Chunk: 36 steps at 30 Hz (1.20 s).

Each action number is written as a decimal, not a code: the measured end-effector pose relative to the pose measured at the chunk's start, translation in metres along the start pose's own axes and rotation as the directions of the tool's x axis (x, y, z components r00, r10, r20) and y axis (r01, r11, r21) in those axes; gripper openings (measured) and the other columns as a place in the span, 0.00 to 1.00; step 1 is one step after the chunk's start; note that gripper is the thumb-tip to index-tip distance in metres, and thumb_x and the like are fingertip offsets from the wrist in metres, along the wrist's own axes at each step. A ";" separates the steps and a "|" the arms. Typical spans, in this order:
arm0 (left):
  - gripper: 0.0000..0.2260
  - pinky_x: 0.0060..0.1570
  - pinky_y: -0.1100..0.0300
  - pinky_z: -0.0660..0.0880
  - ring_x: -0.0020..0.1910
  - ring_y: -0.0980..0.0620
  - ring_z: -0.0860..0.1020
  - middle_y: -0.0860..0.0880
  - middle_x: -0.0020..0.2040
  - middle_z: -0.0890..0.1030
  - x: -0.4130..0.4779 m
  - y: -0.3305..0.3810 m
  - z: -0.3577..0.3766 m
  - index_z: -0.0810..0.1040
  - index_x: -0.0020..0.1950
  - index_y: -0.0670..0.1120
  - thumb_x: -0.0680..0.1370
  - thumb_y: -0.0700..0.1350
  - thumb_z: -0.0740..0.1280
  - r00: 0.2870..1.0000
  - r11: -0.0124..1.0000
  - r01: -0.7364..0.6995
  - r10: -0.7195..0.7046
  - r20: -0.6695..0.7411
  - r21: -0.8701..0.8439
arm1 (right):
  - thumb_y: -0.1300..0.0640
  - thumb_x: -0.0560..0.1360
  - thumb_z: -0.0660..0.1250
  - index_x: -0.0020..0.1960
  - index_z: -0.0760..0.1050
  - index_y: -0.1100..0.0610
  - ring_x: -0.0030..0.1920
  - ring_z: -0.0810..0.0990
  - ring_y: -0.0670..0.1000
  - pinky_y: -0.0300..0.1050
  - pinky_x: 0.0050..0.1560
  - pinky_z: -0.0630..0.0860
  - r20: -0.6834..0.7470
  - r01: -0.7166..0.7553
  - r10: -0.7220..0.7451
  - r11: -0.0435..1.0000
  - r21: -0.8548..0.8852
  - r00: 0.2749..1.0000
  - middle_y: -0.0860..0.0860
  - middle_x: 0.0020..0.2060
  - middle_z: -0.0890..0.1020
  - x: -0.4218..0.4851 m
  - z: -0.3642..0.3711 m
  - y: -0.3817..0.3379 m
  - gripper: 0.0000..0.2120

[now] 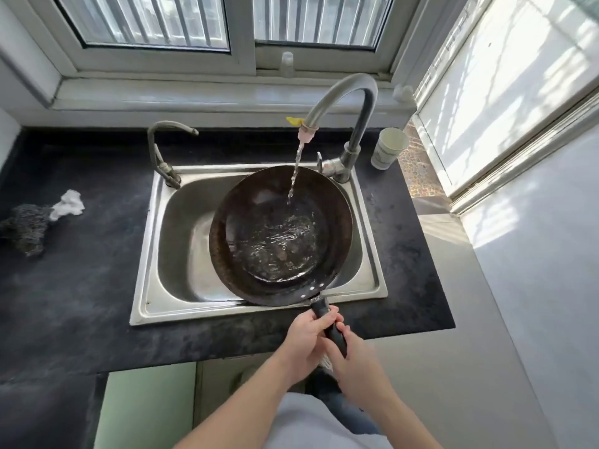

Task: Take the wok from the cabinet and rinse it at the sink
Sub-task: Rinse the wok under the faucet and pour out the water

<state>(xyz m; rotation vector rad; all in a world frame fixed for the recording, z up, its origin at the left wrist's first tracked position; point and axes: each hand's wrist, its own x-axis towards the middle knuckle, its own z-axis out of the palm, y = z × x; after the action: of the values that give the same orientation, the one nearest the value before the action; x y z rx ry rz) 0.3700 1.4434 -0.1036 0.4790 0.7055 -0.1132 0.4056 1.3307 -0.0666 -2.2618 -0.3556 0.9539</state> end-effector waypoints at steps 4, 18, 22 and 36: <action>0.03 0.58 0.48 0.76 0.36 0.49 0.77 0.44 0.40 0.76 0.001 -0.002 0.004 0.74 0.53 0.37 0.79 0.34 0.64 1.000 1.000 0.005 -0.004 0.008 -0.014 | 0.47 0.81 0.61 0.73 0.69 0.56 0.54 0.78 0.47 0.32 0.47 0.73 -0.030 -0.018 0.017 1.000 -0.022 0.999 0.50 0.62 0.81 0.000 0.001 0.007 0.24; 0.02 0.55 0.53 0.78 0.36 0.51 0.76 0.44 0.36 0.74 -0.013 0.017 -0.015 0.72 0.53 0.37 0.81 0.35 0.62 0.989 0.995 -0.097 0.099 -0.110 0.025 | 0.47 0.81 0.62 0.68 0.73 0.55 0.36 0.75 0.40 0.31 0.33 0.70 0.045 0.121 -0.118 0.990 -0.068 0.992 0.44 0.40 0.78 0.015 0.018 -0.007 0.19; 0.03 0.55 0.52 0.77 0.37 0.50 0.76 0.44 0.38 0.74 -0.017 0.014 -0.019 0.72 0.54 0.37 0.81 0.35 0.62 0.988 0.994 -0.111 0.110 -0.106 -0.012 | 0.46 0.80 0.63 0.65 0.76 0.54 0.35 0.76 0.41 0.33 0.35 0.70 0.064 0.105 -0.101 0.993 -0.054 0.993 0.43 0.37 0.79 0.011 0.021 -0.006 0.18; 0.04 0.56 0.52 0.77 0.44 0.48 0.79 0.43 0.44 0.80 0.000 0.006 0.004 0.77 0.52 0.36 0.80 0.36 0.64 0.992 0.997 -0.076 0.078 -0.096 0.027 | 0.45 0.80 0.62 0.73 0.69 0.53 0.38 0.78 0.42 0.30 0.33 0.71 0.031 0.091 -0.088 0.990 -0.112 0.996 0.48 0.47 0.85 0.020 -0.001 0.009 0.24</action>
<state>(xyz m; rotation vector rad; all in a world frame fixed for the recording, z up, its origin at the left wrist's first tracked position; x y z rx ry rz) 0.3737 1.4471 -0.0984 0.5358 0.7802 -0.0262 0.4205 1.3329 -0.0828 -2.3154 -0.5303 0.9385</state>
